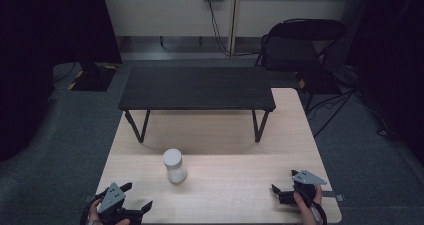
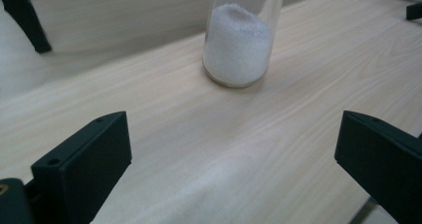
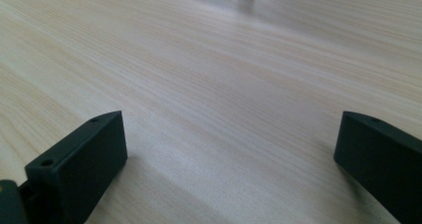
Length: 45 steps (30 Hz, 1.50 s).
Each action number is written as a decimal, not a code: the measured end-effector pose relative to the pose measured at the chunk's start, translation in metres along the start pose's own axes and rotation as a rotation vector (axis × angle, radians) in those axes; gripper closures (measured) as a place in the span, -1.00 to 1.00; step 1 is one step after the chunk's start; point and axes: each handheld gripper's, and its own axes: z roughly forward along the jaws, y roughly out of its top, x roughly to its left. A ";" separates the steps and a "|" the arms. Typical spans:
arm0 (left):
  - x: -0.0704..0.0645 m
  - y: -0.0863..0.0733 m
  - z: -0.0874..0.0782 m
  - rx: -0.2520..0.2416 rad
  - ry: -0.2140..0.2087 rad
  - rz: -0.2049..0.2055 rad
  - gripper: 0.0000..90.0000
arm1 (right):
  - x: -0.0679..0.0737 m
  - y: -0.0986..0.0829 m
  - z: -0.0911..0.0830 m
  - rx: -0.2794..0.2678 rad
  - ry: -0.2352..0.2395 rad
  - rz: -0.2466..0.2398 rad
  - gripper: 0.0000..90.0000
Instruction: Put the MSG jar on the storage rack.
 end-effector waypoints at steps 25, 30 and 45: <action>0.010 0.025 0.018 -0.103 -0.087 0.046 -0.99 | 0.000 0.000 0.000 0.000 0.000 0.000 -1.00; 0.011 0.039 0.037 -0.098 -0.104 0.057 -0.99 | 0.000 0.000 0.000 0.000 0.000 0.000 -1.00; 0.009 0.066 0.098 -0.098 -0.112 0.118 -0.99 | 0.000 0.000 0.000 0.000 0.000 0.000 -1.00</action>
